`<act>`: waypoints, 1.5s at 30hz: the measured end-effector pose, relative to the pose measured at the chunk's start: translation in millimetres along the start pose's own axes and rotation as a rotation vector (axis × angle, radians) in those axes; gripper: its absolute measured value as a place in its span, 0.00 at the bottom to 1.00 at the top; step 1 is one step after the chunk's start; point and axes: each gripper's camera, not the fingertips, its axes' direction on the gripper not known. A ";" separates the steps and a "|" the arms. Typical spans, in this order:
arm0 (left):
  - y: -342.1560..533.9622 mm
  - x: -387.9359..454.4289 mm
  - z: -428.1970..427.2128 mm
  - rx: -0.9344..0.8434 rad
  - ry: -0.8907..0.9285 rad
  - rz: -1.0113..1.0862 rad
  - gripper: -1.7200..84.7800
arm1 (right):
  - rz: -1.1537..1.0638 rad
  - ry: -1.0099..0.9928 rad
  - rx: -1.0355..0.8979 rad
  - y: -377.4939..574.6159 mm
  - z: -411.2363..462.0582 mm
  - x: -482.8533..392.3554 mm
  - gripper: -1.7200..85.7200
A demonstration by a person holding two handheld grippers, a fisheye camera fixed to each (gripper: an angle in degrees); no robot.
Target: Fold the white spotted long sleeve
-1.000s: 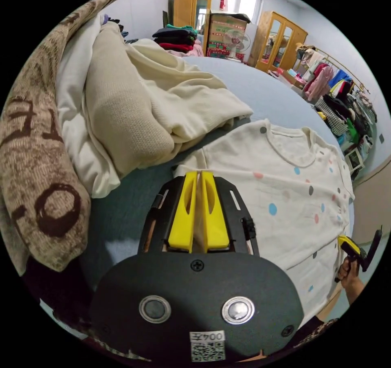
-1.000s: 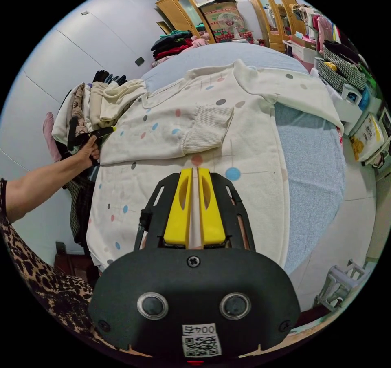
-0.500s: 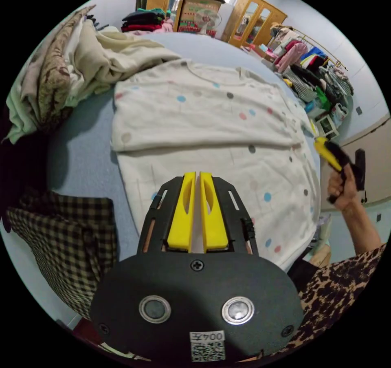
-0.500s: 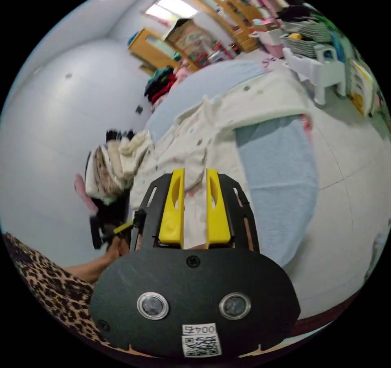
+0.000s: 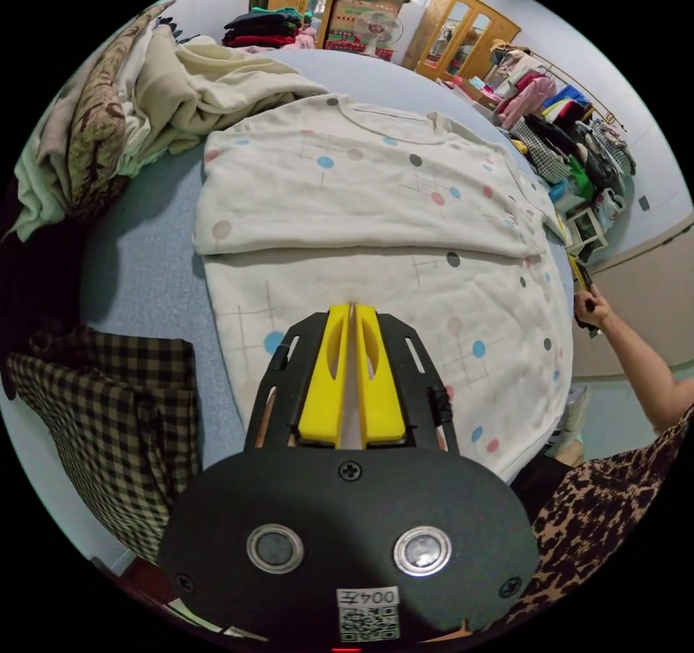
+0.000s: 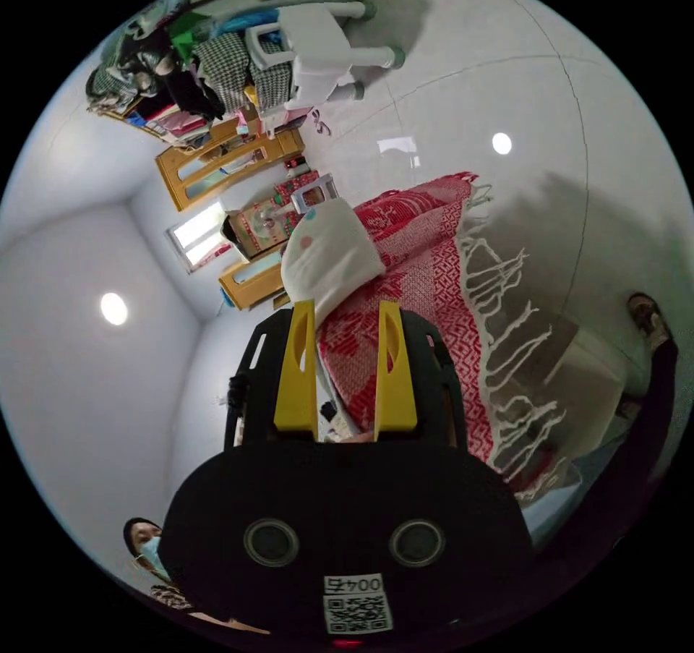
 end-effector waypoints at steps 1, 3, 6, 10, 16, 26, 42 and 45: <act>-0.5 2.0 0.3 -0.003 -0.009 0.008 0.04 | 0.007 -0.014 -0.010 -3.5 1.6 2.1 0.17; -1.8 7.9 1.7 -0.014 -0.030 0.022 0.04 | 0.028 -0.091 -0.057 -14.2 8.7 8.2 0.16; -1.4 9.0 3.5 -0.017 -0.020 -0.015 0.04 | 0.019 -0.141 -0.066 -18.1 12.6 5.9 0.11; 0.0 11.8 5.6 -0.016 -0.017 -0.031 0.04 | -0.066 -0.140 0.029 -9.9 3.9 -20.4 0.06; 3.4 17.1 8.8 -0.010 -0.019 -0.004 0.04 | -0.609 0.051 -0.050 62.6 38.4 -149.3 0.06; 12.8 15.0 14.8 0.020 0.032 0.006 0.04 | -1.283 0.542 -0.545 314.9 180.6 -169.3 0.20; 17.5 7.5 28.0 0.021 0.089 0.039 0.03 | -0.190 0.116 -0.132 218.9 128.0 -25.0 0.16; 16.7 8.1 30.2 0.014 0.076 0.035 0.03 | -0.103 0.118 -0.069 213.2 137.5 -16.4 0.16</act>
